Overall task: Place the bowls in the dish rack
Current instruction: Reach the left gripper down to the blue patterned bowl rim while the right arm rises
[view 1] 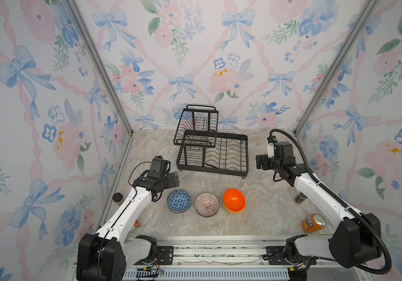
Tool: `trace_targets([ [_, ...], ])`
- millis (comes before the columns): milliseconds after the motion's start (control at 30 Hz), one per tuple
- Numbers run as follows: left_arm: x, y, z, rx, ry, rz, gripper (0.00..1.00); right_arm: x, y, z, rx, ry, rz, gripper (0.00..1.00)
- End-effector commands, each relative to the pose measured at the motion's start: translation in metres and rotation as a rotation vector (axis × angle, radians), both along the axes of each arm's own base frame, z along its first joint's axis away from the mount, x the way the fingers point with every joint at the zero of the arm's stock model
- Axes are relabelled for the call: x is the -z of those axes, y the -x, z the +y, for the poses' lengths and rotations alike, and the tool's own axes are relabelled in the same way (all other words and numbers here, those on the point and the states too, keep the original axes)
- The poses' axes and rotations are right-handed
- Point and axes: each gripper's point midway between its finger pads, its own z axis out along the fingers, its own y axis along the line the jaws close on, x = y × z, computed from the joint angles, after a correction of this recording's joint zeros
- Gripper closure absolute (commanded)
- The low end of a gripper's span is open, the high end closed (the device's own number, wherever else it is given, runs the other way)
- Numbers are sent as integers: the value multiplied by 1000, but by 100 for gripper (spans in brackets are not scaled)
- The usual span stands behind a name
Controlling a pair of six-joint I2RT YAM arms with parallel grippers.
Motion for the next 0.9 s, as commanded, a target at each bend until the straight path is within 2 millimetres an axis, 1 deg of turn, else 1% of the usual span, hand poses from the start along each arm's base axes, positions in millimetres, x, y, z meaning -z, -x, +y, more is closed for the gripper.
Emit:
trace_targets([
  [0, 16, 24, -5, 0, 38, 109, 2, 2, 1, 3, -2, 13, 33, 3],
  [200, 34, 44, -21, 29, 117, 222, 5, 12, 8, -1, 13, 10, 47, 3],
  [333, 39, 57, -19, -6, 119, 255, 11, 14, 10, -2, 14, 6, 45, 3],
  [533, 44, 65, -19, -28, 107, 283, 30, 19, 11, -1, 17, -5, 44, 3],
  [633, 42, 65, -15, -38, 74, 277, 47, 24, 12, -1, 16, -1, 54, 3],
  [733, 42, 64, -14, -25, 51, 285, 59, 27, 11, -4, 24, -3, 56, 3],
  [800, 42, 65, -14, -11, 32, 301, 65, 29, 11, -5, 29, -7, 60, 3],
  [867, 42, 65, -15, 0, 20, 309, 70, 30, 10, -6, 31, -11, 61, 3],
])
